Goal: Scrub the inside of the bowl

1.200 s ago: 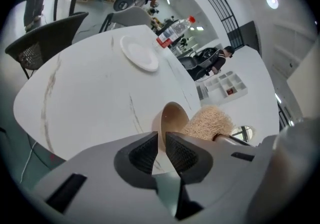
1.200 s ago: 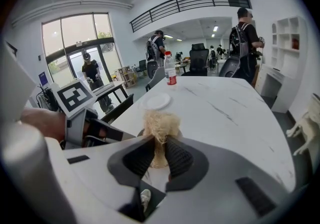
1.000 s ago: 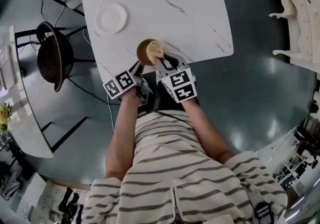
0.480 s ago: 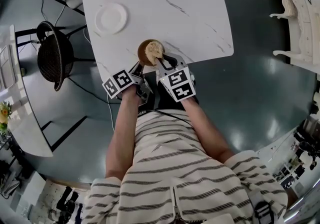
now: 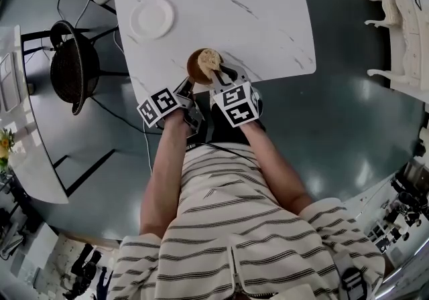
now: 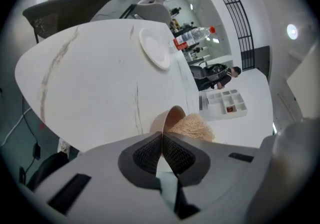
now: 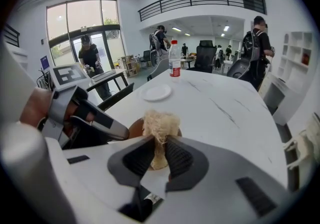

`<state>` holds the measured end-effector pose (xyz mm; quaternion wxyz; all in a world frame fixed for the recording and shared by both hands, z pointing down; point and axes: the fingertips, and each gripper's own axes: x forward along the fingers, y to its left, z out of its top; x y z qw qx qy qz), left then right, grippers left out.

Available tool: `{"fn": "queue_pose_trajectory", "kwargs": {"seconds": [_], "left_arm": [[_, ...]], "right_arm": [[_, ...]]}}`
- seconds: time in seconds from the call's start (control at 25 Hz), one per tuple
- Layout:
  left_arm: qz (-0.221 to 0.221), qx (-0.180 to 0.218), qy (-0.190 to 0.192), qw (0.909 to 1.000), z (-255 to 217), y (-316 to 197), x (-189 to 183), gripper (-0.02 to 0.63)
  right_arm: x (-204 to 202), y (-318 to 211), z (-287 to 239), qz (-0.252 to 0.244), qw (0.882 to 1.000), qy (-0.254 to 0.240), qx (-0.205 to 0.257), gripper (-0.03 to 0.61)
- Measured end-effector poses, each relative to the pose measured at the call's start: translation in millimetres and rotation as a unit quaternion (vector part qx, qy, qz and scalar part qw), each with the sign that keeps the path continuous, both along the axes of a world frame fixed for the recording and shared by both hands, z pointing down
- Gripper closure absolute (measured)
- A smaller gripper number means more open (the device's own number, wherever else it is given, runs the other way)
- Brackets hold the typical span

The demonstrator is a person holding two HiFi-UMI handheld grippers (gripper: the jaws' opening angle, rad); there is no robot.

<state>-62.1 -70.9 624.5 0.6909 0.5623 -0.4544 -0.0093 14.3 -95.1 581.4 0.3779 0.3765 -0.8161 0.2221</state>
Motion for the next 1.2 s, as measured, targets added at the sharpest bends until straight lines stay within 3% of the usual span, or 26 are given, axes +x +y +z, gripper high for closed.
{"fn": "queue_pose_trajectory", "kwargs": {"seconds": [0.24,0.96,1.2], "left_arm": [[-0.018,-0.009,0.022,0.9995,-0.8,2.5,3.0,0.606],[-0.015,0.003,0.009,0.9998,0.9,4.2,3.9,0.606],[-0.031,-0.007,0.024,0.9992,1.2,4.5,2.5,0.606]], "right_arm": [[-1.9,-11.6,10.0,-0.001,1.0,0.003,0.002,0.511],[-38.4,-13.5,12.2,-0.04,0.999,-0.022,0.022,0.511],[-44.6,-3.2,12.4,-0.055,0.998,-0.044,0.001,0.512]]}}
